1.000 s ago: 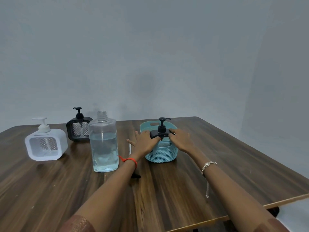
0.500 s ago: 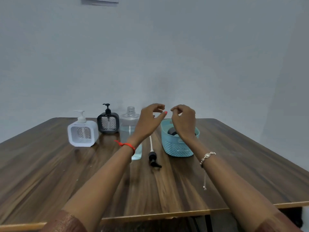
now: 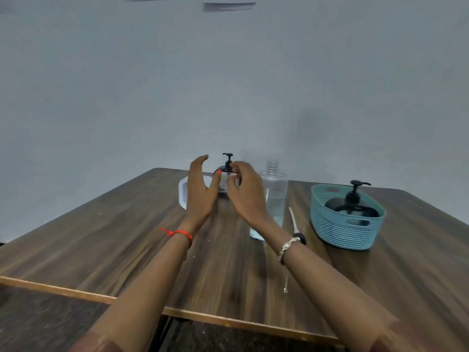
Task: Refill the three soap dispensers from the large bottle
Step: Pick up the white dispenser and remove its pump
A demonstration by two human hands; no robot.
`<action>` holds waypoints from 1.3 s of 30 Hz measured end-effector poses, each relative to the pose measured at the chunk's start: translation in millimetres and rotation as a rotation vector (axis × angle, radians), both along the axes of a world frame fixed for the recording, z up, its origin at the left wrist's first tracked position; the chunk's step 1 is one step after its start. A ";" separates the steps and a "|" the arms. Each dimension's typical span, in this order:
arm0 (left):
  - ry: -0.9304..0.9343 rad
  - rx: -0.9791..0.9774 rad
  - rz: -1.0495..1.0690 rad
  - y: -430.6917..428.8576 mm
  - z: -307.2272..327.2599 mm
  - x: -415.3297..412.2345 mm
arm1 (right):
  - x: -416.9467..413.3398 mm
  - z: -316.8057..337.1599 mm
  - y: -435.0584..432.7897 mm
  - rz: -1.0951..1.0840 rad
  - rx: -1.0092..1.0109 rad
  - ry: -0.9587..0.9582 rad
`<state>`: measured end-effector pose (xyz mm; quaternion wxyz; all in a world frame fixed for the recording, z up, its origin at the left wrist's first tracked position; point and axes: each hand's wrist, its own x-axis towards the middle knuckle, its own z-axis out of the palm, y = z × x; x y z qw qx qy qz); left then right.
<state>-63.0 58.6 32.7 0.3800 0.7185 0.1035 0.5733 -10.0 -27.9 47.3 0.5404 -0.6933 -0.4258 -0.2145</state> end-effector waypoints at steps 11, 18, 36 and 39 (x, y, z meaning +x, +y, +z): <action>0.415 -0.344 -0.047 161.7 -88.5 56.9 | 52.6 -52.1 110.0 0.113 -0.302 0.449; 0.418 -0.432 -0.140 161.5 -74.0 56.2 | 83.7 -67.8 156.7 0.135 -0.301 0.571; 0.302 -0.558 -0.556 127.9 -35.2 3.1 | 35.4 -10.0 58.0 0.249 -0.370 0.474; 0.284 -0.508 -0.605 112.2 -26.7 -9.1 | 20.6 1.7 33.1 0.255 -0.366 0.358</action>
